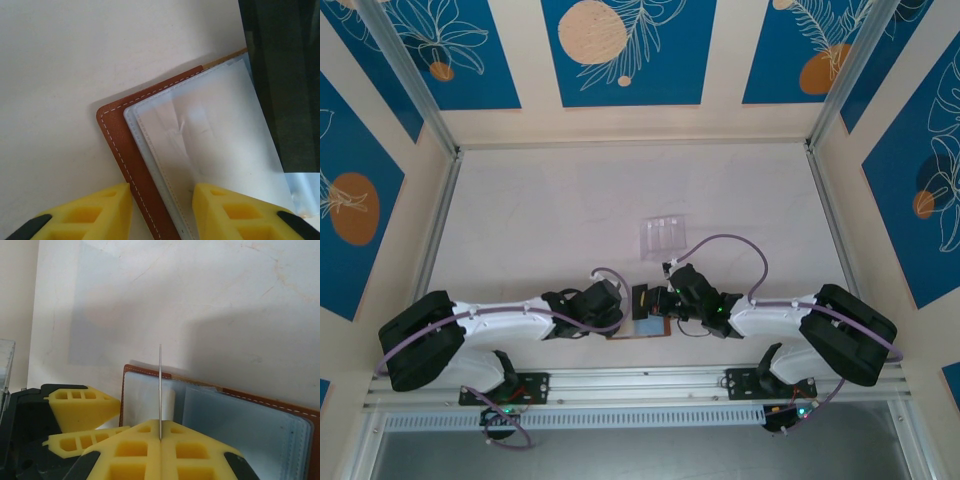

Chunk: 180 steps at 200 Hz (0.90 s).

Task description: Put the credit cards into the card holder

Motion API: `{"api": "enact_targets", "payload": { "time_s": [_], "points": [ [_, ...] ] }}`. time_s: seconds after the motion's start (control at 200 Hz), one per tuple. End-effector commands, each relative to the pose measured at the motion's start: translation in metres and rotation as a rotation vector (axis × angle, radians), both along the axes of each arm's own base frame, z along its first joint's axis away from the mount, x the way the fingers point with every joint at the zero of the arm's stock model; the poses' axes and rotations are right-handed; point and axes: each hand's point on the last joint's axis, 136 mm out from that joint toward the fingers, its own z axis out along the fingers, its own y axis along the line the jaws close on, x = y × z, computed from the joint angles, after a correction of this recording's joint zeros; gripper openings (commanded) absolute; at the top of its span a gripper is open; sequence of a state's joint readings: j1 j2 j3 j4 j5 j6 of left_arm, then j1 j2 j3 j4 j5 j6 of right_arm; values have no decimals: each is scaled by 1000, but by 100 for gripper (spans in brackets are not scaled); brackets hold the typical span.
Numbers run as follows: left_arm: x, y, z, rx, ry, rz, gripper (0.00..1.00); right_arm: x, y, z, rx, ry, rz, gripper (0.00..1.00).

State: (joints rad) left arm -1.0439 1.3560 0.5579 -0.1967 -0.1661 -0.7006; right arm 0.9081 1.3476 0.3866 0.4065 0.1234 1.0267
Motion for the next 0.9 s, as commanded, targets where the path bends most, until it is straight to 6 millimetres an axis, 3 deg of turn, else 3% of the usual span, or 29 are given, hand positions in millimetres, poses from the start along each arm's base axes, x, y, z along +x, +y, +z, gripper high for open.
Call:
{"api": "enact_targets", "payload": {
  "time_s": [0.0, 0.645, 0.895],
  "points": [
    [-18, 28, -25, 118, 64, -3, 37, 3, 8, 7, 45, 7, 3, 0],
    [-18, 30, -26, 126, 64, 3, 37, -36, -8, -42, -25, 138, 3, 0],
    [-18, 27, -27, 125, 67, -4, 37, -36, -6, -49, -64, 144, 27, 0]
  ]
}}
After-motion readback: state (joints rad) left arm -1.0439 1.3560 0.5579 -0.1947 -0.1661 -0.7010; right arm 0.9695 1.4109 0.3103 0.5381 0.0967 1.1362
